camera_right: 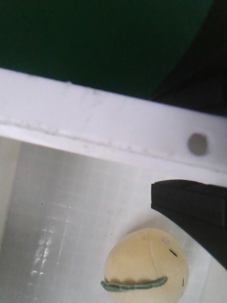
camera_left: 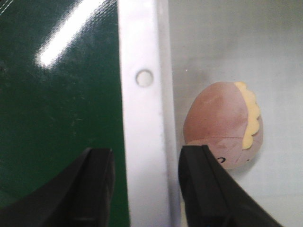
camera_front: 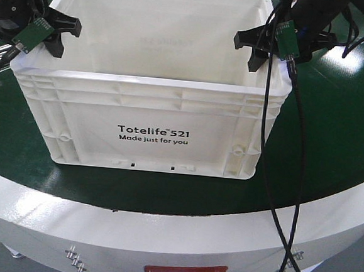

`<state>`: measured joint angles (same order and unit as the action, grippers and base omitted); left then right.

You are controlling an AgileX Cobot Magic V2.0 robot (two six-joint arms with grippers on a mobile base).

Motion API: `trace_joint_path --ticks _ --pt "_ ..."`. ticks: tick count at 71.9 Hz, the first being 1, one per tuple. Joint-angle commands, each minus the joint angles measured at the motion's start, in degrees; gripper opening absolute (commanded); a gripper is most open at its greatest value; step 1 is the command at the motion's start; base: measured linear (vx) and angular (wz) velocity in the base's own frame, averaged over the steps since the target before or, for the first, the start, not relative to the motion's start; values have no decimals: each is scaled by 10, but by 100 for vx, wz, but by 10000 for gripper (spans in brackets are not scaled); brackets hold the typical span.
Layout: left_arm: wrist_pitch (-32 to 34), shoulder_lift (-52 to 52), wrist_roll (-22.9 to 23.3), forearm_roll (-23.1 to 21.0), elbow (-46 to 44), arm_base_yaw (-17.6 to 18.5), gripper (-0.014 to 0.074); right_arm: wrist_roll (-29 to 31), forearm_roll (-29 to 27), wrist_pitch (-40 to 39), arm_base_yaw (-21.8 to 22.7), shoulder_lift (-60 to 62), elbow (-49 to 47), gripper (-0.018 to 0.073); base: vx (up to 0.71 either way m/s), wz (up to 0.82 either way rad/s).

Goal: Place moving items into box and shelve
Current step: 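Lower both grippers onto the crate's side rims and close them, then lift the crate off the conveyor with both grippers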

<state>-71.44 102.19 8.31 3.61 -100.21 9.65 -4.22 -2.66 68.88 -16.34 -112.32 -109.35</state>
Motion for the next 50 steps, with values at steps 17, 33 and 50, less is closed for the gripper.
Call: trace_joint_path --ticks 17,33,50 --pt "17 -18 -4 -3 -17 1 388 -3 -9 -18 1 32 -17 -8 0 0" --pt "18 -4 -8 -8 -17 1 321 -3 -9 -17 1 32 -17 -8 0 0" --pt "26 -3 -21 -9 -17 1 55 -3 -9 -17 1 32 -17 -8 0 0"
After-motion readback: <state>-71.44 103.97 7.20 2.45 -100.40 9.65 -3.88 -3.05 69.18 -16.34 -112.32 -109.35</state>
